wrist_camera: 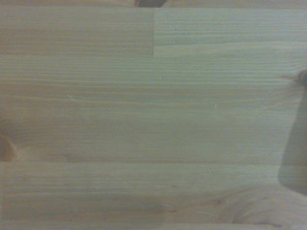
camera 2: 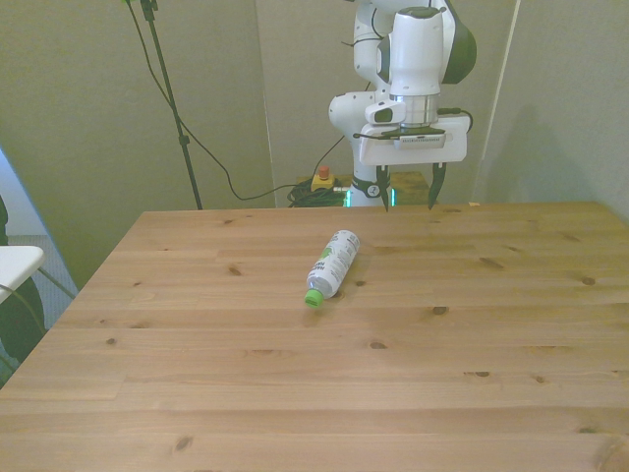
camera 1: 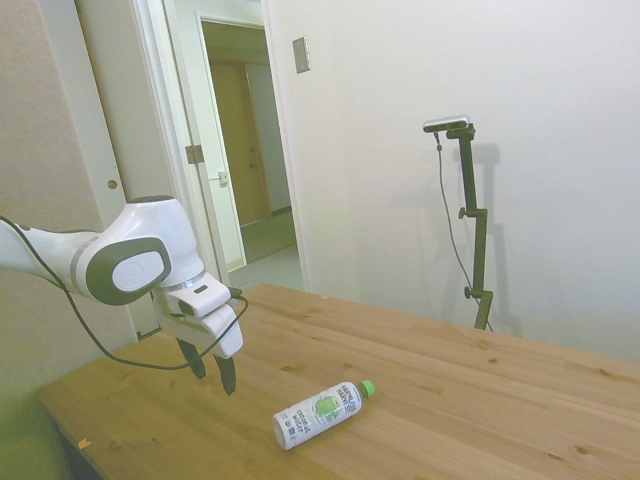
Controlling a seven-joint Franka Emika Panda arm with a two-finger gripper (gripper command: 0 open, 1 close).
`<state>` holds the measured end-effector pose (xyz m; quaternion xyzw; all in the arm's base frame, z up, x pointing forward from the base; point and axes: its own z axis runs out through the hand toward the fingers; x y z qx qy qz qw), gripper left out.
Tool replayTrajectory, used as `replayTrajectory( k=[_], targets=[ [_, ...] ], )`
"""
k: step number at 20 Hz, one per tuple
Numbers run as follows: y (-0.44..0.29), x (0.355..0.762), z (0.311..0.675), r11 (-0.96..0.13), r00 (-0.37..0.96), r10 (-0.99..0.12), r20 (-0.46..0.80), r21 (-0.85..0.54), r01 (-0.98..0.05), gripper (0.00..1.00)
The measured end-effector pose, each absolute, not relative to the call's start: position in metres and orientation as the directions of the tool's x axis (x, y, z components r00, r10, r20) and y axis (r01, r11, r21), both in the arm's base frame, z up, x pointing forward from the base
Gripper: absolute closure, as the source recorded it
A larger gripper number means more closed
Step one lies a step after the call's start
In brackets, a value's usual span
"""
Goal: Stand the water bottle
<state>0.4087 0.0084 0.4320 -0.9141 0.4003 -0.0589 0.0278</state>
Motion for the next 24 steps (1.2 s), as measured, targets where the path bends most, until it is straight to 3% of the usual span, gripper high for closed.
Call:
replayTrajectory(
  k=[5, 14, 19, 24],
  targets=[
    [0.0, 0.419, 0.437, -0.645, 0.638, -0.764, 0.093, -0.111, -0.756, 0.0],
    [-0.087, 0.504, 0.465, -0.5, 0.48, -0.864, 0.152, -0.143, -0.854, 0.0],
    [-0.126, 0.553, 0.448, -0.447, 0.423, -0.889, 0.176, -0.13, -0.885, 0.0],
    [-0.144, 0.581, 0.409, -0.429, 0.408, -0.895, 0.18, -0.096, -0.898, 0.0]
  ],
)
